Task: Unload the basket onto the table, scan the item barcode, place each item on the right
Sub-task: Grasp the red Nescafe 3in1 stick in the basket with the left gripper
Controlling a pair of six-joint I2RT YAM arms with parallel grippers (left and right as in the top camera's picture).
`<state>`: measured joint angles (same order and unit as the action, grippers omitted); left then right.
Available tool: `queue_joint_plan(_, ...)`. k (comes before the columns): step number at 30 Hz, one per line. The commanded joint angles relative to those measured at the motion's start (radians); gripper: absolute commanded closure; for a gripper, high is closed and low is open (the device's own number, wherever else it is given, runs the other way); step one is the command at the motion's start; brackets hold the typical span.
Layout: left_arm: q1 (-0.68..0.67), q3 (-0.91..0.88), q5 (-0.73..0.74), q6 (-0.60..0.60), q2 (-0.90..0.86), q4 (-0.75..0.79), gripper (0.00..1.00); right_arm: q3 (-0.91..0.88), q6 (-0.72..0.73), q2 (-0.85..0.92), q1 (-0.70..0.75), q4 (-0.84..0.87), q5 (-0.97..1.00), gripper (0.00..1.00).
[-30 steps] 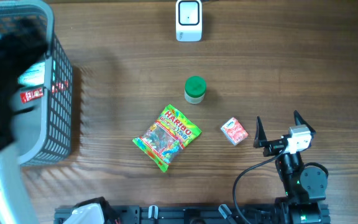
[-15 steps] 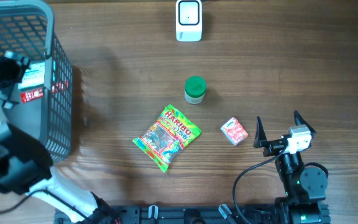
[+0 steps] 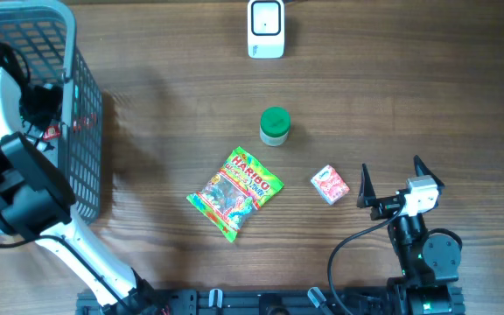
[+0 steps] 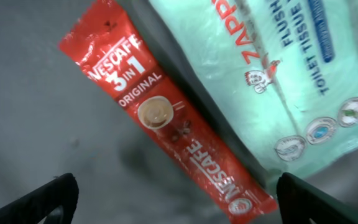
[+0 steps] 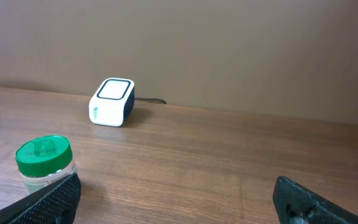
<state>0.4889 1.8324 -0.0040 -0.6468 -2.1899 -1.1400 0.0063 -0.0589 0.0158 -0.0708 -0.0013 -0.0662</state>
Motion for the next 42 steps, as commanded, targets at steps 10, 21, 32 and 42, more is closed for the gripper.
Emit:
queue_joint_plan(10,-0.010,-0.211,-0.061,-0.012,-0.019,0.217,0.01,-0.001,-0.017,-0.003,-0.003,0.002,0.011,0.00)
queue_joint_plan(21,-0.001,-0.204,-0.061,0.092,0.007,0.113,0.96,-0.001,-0.017,-0.003,-0.003,0.002,0.011,0.00)
queue_joint_plan(32,0.063,0.017,-0.029,0.089,0.484,0.030,0.96,-0.001,-0.017,-0.003,-0.003,0.002,0.011,0.00)
queue_joint_plan(42,-0.502,-0.008,0.048,0.142,0.772,-0.111,0.96,-0.001,-0.017,-0.003,-0.003,0.002,0.011,0.00)
